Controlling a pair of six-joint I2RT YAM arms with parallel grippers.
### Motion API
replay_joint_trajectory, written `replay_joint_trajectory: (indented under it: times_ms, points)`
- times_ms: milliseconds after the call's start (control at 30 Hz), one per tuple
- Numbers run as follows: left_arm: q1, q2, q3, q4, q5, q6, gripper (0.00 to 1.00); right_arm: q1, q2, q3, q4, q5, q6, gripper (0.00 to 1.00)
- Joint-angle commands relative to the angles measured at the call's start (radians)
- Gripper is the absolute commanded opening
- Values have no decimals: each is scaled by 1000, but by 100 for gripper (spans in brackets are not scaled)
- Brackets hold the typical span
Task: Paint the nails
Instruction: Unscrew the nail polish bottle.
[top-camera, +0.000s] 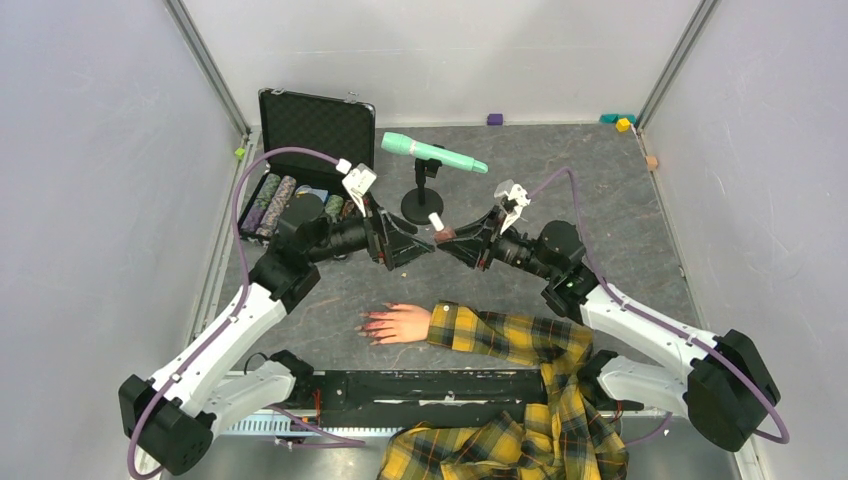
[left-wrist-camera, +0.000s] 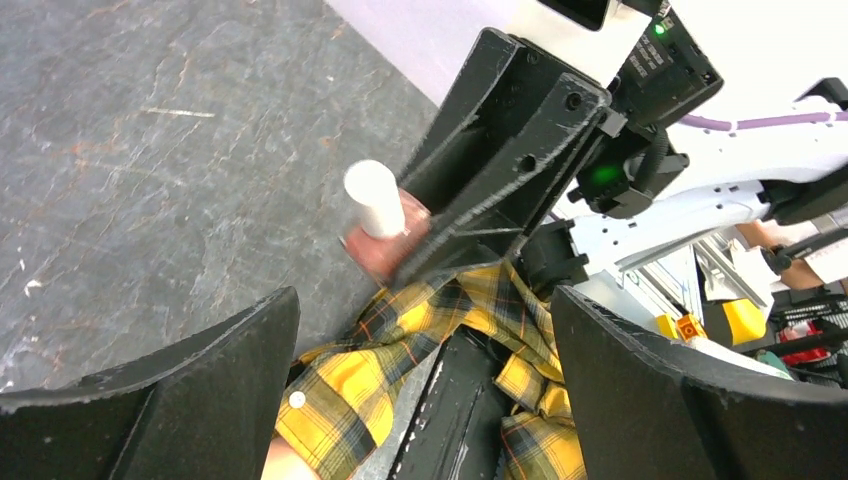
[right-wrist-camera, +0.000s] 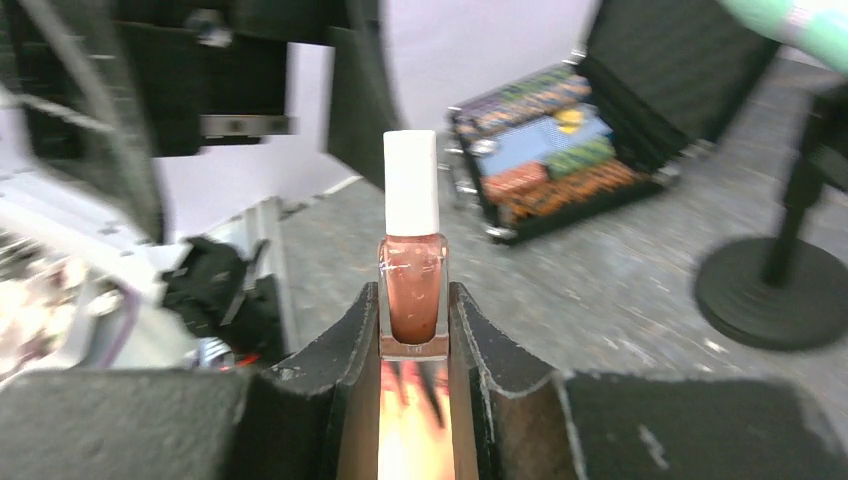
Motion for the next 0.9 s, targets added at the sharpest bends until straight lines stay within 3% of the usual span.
replay_joint_trajectory:
  times_ms: [0,333,867]
  points:
    - [-3,-43,-20,148,101,-24,100,-3,-19,0,272,-265,149,1]
    - [-10,-43,-62,341,219,-134,99,-2,-26,-15,296,-333,198,0]
    - [-30,-25,-68,361,237,-141,66,6,51,-2,358,-358,257,0]
